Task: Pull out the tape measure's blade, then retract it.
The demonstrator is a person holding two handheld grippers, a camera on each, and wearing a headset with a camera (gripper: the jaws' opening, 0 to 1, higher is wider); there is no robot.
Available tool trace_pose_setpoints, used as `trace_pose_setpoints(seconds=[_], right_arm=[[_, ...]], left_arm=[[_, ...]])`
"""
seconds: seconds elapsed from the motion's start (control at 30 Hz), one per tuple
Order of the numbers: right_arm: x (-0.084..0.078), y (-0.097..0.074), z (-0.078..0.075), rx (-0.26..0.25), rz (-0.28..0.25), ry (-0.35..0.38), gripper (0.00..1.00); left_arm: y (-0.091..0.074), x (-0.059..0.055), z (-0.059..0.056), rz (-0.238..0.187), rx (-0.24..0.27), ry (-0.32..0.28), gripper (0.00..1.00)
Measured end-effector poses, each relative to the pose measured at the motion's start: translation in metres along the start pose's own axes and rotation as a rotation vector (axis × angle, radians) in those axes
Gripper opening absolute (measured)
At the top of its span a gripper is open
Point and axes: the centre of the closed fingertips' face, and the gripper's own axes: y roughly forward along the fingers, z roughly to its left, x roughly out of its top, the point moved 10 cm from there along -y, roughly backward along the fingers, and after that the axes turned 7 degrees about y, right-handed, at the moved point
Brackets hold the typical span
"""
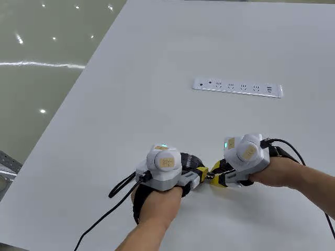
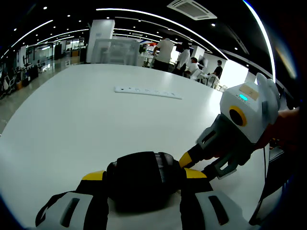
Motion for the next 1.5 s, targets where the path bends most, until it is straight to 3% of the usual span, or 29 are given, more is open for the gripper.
trace_pose_setpoints(seconds=[1.5], right_arm=[[0.004,0.0047,0.0053,-0.042,-0.023,0.022,0.15]], left_arm=[[-0.0003,0.0,-0.0019,-0.002,0.007,0.006,0.6]])
